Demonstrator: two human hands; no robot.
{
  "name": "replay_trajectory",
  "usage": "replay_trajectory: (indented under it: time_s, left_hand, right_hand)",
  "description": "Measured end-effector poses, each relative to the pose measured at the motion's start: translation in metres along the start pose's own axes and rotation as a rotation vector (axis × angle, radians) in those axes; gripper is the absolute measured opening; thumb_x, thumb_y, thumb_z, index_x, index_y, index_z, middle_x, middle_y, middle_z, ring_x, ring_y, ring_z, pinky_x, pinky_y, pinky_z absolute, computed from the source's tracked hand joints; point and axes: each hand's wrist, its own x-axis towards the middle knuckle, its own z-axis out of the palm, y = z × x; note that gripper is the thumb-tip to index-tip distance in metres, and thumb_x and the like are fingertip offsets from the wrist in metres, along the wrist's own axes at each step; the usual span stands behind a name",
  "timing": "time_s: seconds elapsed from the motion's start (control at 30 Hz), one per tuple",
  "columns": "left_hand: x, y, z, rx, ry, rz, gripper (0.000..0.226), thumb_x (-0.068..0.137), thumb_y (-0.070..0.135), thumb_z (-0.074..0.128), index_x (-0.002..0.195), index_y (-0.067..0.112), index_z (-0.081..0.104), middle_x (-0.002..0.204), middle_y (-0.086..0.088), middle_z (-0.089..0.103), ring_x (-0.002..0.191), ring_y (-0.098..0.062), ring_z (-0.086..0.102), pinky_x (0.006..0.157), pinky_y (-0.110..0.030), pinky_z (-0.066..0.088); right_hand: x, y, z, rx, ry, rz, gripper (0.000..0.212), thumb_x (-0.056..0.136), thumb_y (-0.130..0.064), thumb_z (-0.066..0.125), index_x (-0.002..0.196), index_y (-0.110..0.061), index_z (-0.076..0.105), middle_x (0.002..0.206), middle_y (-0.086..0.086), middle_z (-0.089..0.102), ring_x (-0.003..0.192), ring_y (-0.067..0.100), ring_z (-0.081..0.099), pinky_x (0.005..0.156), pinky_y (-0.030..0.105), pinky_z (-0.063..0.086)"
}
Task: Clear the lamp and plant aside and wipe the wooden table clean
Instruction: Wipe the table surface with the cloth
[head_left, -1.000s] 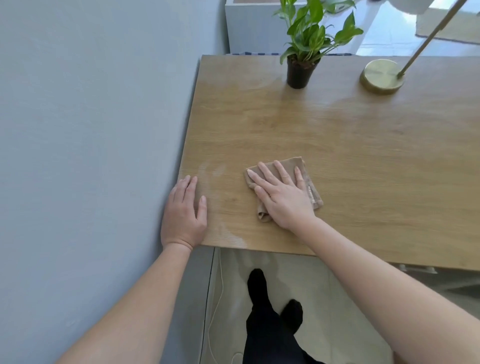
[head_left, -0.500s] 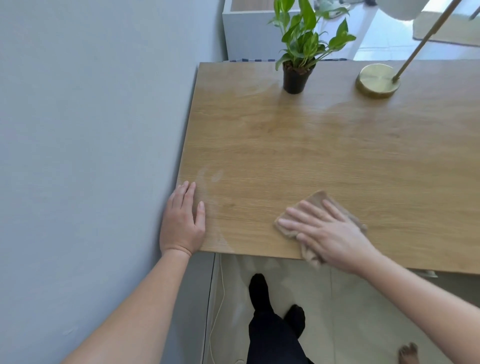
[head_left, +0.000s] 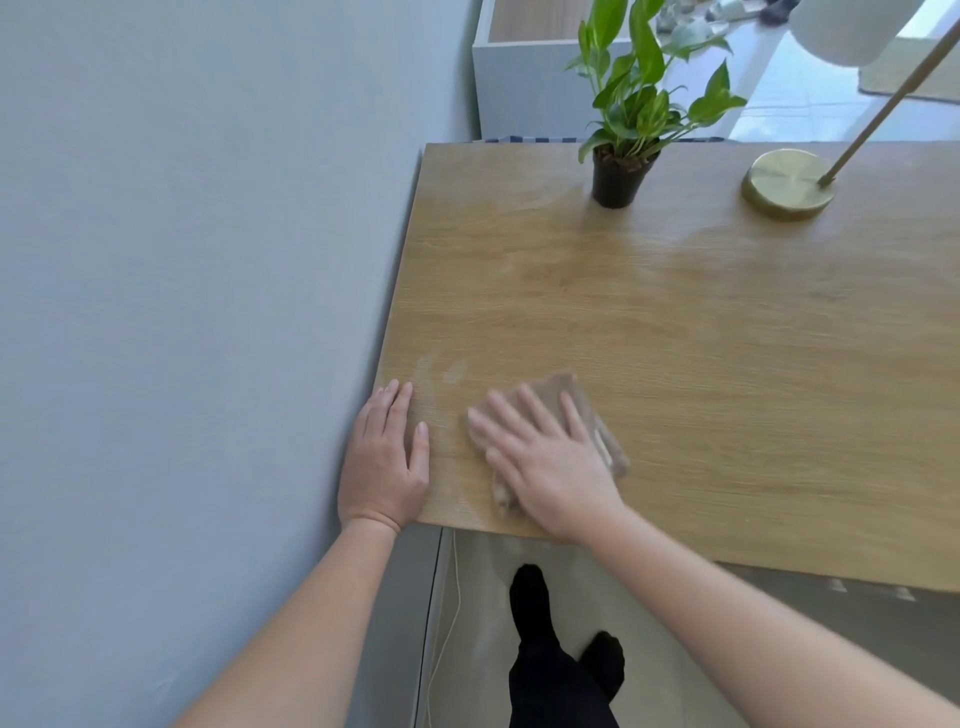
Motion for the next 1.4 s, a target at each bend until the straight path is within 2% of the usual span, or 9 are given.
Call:
replay_trajectory:
  time_s: [0.17,0.33,0.47,0.6,0.77,0.93,1.07,1.23,1.4]
  left_hand:
    - [0.000,0.001,0.000,-0.009,-0.011,-0.021,0.055,0.108,0.031,0.046,0.158,0.010,0.050,0.165,-0.008,0.046,0.154,-0.026,0.039,0.130,-0.041,0.028]
    - [0.002,0.000,0.001,-0.007,-0.009,-0.015,0.056,0.108,0.032,0.045,0.158,0.009,0.050,0.165,-0.008,0.046,0.155,-0.025,0.038,0.132,-0.038,0.025]
    - [0.002,-0.001,0.002,0.001,0.000,-0.006,0.055,0.108,0.031,0.045,0.158,0.009,0.050,0.165,-0.008,0.047,0.155,-0.025,0.038,0.132,-0.037,0.024]
    - [0.001,-0.004,0.002,0.004,0.009,0.000,0.054,0.108,0.030,0.047,0.158,0.009,0.051,0.164,-0.009,0.048,0.155,-0.026,0.039,0.132,-0.035,0.022]
    - [0.001,-0.001,0.002,0.009,0.006,-0.001,0.055,0.108,0.032,0.044,0.158,0.009,0.051,0.164,-0.010,0.048,0.154,-0.028,0.040,0.131,-0.039,0.025]
    - [0.002,-0.002,0.001,0.000,0.006,-0.003,0.054,0.108,0.030,0.043,0.158,0.009,0.050,0.164,-0.009,0.048,0.154,-0.027,0.039,0.131,-0.039,0.026]
    - [0.002,-0.003,0.002,-0.008,0.007,-0.005,0.054,0.109,0.029,0.042,0.158,0.010,0.050,0.164,-0.008,0.048,0.155,-0.026,0.039,0.131,-0.040,0.027]
    - [0.002,-0.005,0.004,-0.018,0.026,0.005,0.052,0.109,0.026,0.043,0.156,0.008,0.052,0.162,-0.010,0.050,0.153,-0.028,0.041,0.129,-0.045,0.031]
    - [0.002,-0.006,0.005,-0.013,0.033,0.012,0.050,0.109,0.023,0.044,0.156,0.007,0.053,0.162,-0.012,0.050,0.152,-0.030,0.042,0.128,-0.047,0.032]
  right_hand:
    - [-0.056,0.063,-0.013,-0.045,-0.022,-0.056,0.050,0.110,-0.068,0.007,0.158,-0.068,-0.006,0.172,-0.031,-0.006,0.161,0.002,-0.014,0.132,0.048,-0.009]
    - [0.016,0.112,-0.054,-0.042,0.116,0.204,0.052,0.109,-0.068,0.010,0.160,-0.066,0.001,0.176,-0.025,0.002,0.164,0.009,-0.006,0.132,0.051,-0.005]
    - [0.092,0.079,-0.059,0.009,0.156,0.366,0.058,0.108,-0.064,0.007,0.165,-0.055,0.005,0.177,-0.021,-0.001,0.165,0.016,-0.009,0.130,0.055,-0.012]
    - [0.107,0.034,-0.042,0.026,0.134,0.246,0.056,0.109,-0.062,0.002,0.165,-0.056,-0.001,0.175,-0.020,-0.007,0.164,0.019,-0.012,0.130,0.058,-0.012]
    - [0.040,-0.014,-0.001,0.004,0.023,-0.009,0.054,0.111,-0.063,0.007,0.164,-0.058,0.002,0.175,-0.024,-0.004,0.164,0.015,-0.013,0.130,0.055,-0.011]
    - [0.000,0.029,-0.009,-0.073,-0.074,-0.240,0.049,0.112,-0.065,0.010,0.161,-0.065,0.008,0.172,-0.033,0.003,0.162,0.002,-0.009,0.132,0.046,-0.009]
    - [0.044,0.074,-0.046,-0.041,0.020,-0.059,0.049,0.111,-0.066,0.010,0.159,-0.068,0.009,0.173,-0.031,0.005,0.163,0.003,-0.006,0.133,0.051,-0.005]
    - [0.098,0.046,-0.038,0.002,0.124,0.190,0.054,0.110,-0.064,0.008,0.164,-0.059,0.011,0.176,-0.024,0.007,0.165,0.013,-0.006,0.130,0.054,-0.012]
    - [0.059,0.000,-0.009,-0.017,0.062,0.076,0.054,0.110,-0.063,0.003,0.164,-0.058,0.000,0.175,-0.023,-0.004,0.164,0.015,-0.014,0.130,0.055,-0.014]
